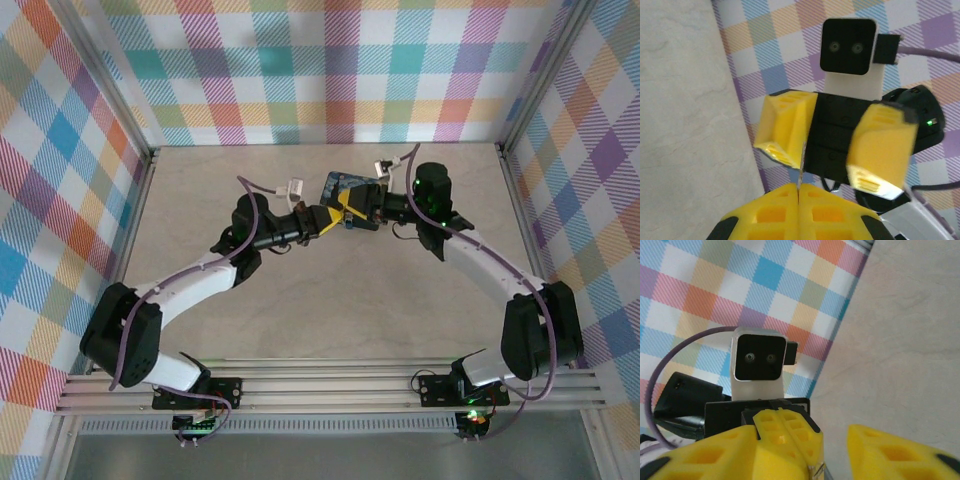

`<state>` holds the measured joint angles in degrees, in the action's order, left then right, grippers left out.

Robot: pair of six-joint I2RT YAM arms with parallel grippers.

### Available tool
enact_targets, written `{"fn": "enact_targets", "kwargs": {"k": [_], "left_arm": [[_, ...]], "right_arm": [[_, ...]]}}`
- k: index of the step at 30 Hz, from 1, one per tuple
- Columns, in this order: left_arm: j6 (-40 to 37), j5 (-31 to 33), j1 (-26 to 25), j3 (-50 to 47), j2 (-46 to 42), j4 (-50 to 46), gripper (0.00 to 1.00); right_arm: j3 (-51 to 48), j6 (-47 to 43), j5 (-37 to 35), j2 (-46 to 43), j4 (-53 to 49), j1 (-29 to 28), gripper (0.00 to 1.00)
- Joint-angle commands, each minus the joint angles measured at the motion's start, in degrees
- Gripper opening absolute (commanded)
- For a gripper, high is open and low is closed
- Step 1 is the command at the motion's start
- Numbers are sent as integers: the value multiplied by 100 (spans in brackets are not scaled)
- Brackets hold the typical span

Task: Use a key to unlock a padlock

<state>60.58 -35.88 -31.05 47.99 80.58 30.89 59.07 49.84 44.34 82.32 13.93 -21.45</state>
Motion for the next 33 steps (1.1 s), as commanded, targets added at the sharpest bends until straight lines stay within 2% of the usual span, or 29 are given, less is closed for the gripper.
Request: {"fn": "enact_targets", "kwargs": {"k": [1,4,7,9,12,16,24,27,33], "left_arm": [[-441,240,235,-315,-439,-588,0],[-1040,325,344,-265,-671,-1588,0],[-2035,566,338,213,-702,-3343,0],[-2640,762,341,547,-622,-4406,0],[-3129,926,353,810,-547,-5145,0],[-3356,965,346,974,-351,-5442,0],[-3548,793,372,1140,14,-5499,0],[-3600,712,382,1234,152,-5519,0],[-3678,578,430,1302,347,-5486,0]], "right_arm": [[210,-471,-410,116,-744,1,57],[238,-791,-906,292,-1354,-48,58],[654,-1395,-1537,676,-2351,-320,56],[1258,-2088,-2179,1113,-3226,-710,56],[1884,-2412,-3365,1769,-3959,-1140,56],[2110,-1893,-4427,2414,-4067,-1203,59],[2461,-1633,-5559,3077,-3683,-1196,58],[2526,-1618,-5849,3209,-3384,-1195,56],[2998,-1726,-6016,3718,-3540,-1195,55]]}}
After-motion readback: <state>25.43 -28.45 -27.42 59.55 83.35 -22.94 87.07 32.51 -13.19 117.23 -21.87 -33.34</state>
